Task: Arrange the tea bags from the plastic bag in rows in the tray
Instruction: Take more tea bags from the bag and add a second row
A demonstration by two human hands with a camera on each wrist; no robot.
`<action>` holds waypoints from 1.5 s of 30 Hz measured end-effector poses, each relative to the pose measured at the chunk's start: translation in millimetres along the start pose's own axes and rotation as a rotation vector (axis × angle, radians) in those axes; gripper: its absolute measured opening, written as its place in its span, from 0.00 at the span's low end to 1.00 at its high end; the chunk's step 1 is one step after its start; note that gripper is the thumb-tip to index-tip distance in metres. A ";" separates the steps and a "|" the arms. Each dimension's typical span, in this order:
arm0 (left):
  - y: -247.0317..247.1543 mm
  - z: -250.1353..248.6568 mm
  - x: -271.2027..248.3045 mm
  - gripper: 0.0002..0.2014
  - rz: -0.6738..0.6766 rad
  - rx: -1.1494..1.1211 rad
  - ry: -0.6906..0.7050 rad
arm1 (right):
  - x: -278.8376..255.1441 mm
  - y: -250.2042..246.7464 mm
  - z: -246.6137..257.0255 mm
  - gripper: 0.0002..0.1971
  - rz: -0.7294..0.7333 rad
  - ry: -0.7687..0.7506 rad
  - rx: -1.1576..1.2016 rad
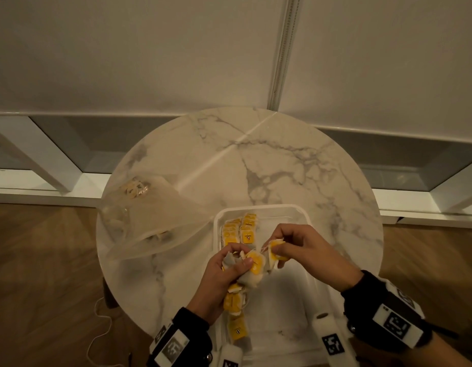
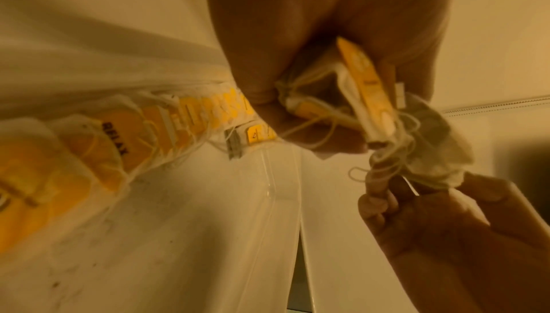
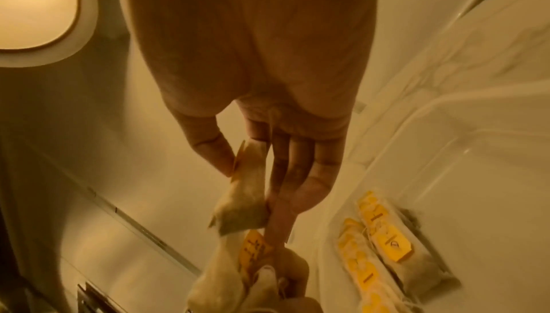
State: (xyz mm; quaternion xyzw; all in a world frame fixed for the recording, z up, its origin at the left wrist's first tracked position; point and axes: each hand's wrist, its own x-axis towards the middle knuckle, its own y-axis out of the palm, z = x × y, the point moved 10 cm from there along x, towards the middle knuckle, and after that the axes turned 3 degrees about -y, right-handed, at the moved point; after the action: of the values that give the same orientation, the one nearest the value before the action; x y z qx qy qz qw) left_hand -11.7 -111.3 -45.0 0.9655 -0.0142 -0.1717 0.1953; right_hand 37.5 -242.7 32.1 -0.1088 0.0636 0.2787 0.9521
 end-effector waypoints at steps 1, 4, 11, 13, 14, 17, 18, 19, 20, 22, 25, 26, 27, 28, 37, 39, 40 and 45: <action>0.4 -0.5 -0.4 0.21 -0.012 -0.009 -0.001 | 0.5 0.2 -2.7 0.04 -0.019 0.022 0.021; -0.7 -3.3 -2.0 0.19 -0.043 -0.050 0.008 | 2.0 -1.9 -9.0 0.05 -0.047 0.064 0.010; -14.1 -11.8 -5.5 0.16 -0.164 0.042 0.109 | -9.8 2.5 -9.7 0.07 -0.002 0.082 0.015; -15.8 -14.7 -6.4 0.17 -0.189 0.081 0.138 | -12.5 6.2 -11.9 0.06 -0.009 0.097 0.062; -15.4 -16.4 -7.1 0.17 -0.192 0.095 0.153 | -13.7 8.4 -14.1 0.05 -0.019 0.108 0.078; -10.2 -23.3 -9.1 0.16 -0.178 0.147 0.198 | -16.8 18.2 -22.4 0.06 -0.038 0.137 0.104; -7.9 -24.7 -9.6 0.16 -0.166 0.159 0.210 | -17.7 20.9 -25.7 0.07 -0.043 0.137 0.099; -5.6 -26.0 -10.3 0.16 -0.152 0.165 0.218 | -17.9 22.8 -26.4 0.06 -0.053 0.127 0.093; -3.4 -26.7 -10.9 0.16 -0.136 0.170 0.220 | -18.0 23.3 -26.4 0.05 -0.066 0.107 0.084; 1.0 -25.6 -11.4 0.15 -0.095 0.187 0.205 | -17.5 19.6 -25.4 0.05 -0.102 0.070 0.071; 4.9 -20.1 -12.0 0.17 -0.046 0.172 0.156 | -16.5 10.6 -24.3 0.05 -0.145 0.057 0.087; 3.4 -18.3 -11.9 0.17 -0.050 0.147 0.144 | -16.5 8.1 -24.0 0.05 -0.149 0.058 0.101; 1.0 -16.6 -11.7 0.16 -0.062 0.113 0.132 | -16.9 6.4 -23.2 0.06 -0.147 0.062 0.112; -2.0 -15.2 -11.6 0.15 -0.081 0.069 0.116 | -17.7 5.1 -23.5 0.06 -0.137 0.069 0.117; -24.5 -15.1 -7.1 0.09 -0.192 -0.046 0.080 | -27.0 5.3 -26.5 0.11 -0.044 0.105 0.163; -13.3 -17.5 -7.8 0.12 -0.090 0.062 0.081 | -26.9 4.5 -23.6 0.13 -0.057 0.087 0.191; -4.9 -16.3 -8.6 0.15 -0.026 0.101 0.072 | -26.8 4.6 -22.2 0.13 -0.061 0.081 0.196; 18.7 -13.1 -11.4 0.22 0.056 0.273 0.077 | -27.3 11.1 -16.5 0.10 -0.045 0.075 0.185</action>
State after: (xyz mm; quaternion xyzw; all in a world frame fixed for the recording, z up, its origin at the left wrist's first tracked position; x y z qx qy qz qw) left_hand -17.3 -122.5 -22.9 0.9882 -0.0569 -0.1256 0.0675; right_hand 7.6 -251.6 19.1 -0.0323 0.1223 0.2461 0.9610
